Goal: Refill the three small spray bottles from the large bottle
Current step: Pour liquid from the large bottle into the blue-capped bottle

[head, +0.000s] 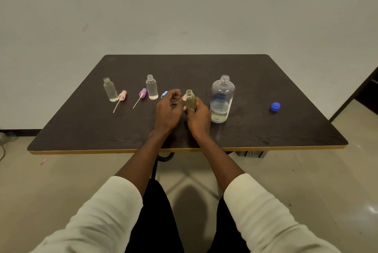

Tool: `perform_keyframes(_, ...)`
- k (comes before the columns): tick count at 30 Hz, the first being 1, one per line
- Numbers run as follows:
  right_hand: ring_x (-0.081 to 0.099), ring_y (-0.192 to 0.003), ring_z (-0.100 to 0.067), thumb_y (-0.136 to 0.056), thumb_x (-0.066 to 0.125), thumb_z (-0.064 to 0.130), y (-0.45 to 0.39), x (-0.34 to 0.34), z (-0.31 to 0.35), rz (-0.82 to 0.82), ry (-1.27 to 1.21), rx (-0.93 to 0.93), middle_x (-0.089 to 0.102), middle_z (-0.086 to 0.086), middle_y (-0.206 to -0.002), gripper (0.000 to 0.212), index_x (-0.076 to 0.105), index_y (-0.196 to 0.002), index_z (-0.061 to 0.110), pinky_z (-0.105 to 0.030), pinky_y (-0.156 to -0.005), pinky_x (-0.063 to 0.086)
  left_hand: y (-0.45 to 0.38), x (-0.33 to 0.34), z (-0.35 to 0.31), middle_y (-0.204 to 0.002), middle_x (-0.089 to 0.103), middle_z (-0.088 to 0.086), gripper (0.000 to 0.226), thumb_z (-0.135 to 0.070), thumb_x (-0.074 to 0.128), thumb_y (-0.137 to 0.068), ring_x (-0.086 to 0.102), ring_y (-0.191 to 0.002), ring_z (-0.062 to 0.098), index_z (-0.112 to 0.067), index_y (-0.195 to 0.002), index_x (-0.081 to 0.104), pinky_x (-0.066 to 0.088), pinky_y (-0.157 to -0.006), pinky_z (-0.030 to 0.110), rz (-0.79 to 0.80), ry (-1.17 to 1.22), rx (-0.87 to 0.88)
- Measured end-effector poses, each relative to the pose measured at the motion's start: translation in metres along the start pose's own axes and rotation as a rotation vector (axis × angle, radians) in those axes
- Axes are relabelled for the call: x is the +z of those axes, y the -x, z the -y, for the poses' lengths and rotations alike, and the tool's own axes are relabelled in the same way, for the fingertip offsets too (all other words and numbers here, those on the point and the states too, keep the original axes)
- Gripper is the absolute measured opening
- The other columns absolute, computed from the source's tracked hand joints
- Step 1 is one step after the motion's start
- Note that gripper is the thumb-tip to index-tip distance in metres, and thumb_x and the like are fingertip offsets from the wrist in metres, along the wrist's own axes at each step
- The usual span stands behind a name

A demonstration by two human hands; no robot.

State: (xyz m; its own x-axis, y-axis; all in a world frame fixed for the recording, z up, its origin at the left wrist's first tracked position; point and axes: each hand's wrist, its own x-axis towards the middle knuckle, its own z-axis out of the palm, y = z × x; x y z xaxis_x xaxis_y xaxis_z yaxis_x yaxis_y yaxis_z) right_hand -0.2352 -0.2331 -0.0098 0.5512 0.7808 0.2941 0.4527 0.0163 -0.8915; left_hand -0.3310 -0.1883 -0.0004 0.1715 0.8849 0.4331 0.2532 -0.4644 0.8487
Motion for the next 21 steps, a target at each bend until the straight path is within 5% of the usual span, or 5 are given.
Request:
perform_keyframes(6, 0.063, -0.084, -0.015, -0.088, 0.063, 0.018, 0.008, -0.005, -0.004, 0.010, 0.106, 0.017, 0.068, -0.002, -0.093, 0.037, 0.054, -0.122, 0.006, -0.020, -0.065, 0.043, -0.001, 0.001, 0.007, -0.122, 0.067, 0.005, 0.041, -0.028, 0.064, -0.097, 0.064, -0.108, 0.007, -0.005, -0.130, 0.059, 0.050, -0.092, 0.014, 0.074, 0.085, -0.028)
perform_keyframes(10, 0.061, -0.080, -0.007, -0.093, 0.056, 0.015, 0.026, -0.023, -0.001, -0.049, 0.103, -0.142, 0.066, 0.005, -0.088, 0.016, 0.060, -0.109, 0.019, -0.015, -0.063, 0.043, -0.001, 0.002, 0.011, -0.124, 0.065, 0.005, 0.049, -0.033, 0.067, -0.094, 0.063, -0.112, 0.010, -0.006, -0.133, 0.056, 0.050, -0.094, 0.016, 0.137, 0.078, 0.014)
perform_keyframes(14, 0.054, -0.093, -0.010, -0.084, 0.068, 0.009, 0.032, -0.048, 0.006, -0.360, 0.081, -0.420, 0.060, -0.006, -0.102, 0.020, 0.061, -0.103, 0.006, -0.010, -0.081, 0.042, 0.000, 0.006, 0.013, -0.125, 0.065, 0.000, 0.060, -0.038, 0.078, -0.085, 0.062, -0.113, 0.008, -0.012, -0.134, 0.055, 0.051, -0.095, 0.020, 0.184, 0.017, 0.028)
perform_keyframes(18, 0.046, -0.113, -0.018, -0.072, 0.081, 0.032, 0.005, -0.067, 0.007, -0.399, 0.000, -0.211, 0.040, -0.005, -0.124, 0.065, 0.043, -0.120, 0.009, -0.021, -0.090, 0.047, 0.000, 0.015, 0.008, -0.114, 0.064, -0.008, 0.050, -0.029, 0.079, -0.084, 0.061, -0.103, 0.003, -0.015, -0.126, 0.058, 0.052, -0.090, 0.018, 0.175, -0.008, 0.011)
perform_keyframes(21, 0.046, -0.117, -0.012, -0.072, 0.083, 0.037, -0.009, -0.073, 0.006, -0.229, -0.103, -0.073, 0.044, -0.004, -0.133, 0.084, 0.035, -0.137, 0.012, 0.000, -0.084, 0.038, 0.000, 0.023, 0.005, -0.109, 0.067, -0.004, 0.042, -0.024, 0.079, -0.085, 0.064, -0.100, 0.007, -0.016, -0.121, 0.059, 0.054, -0.086, 0.021, 0.142, 0.023, -0.028)
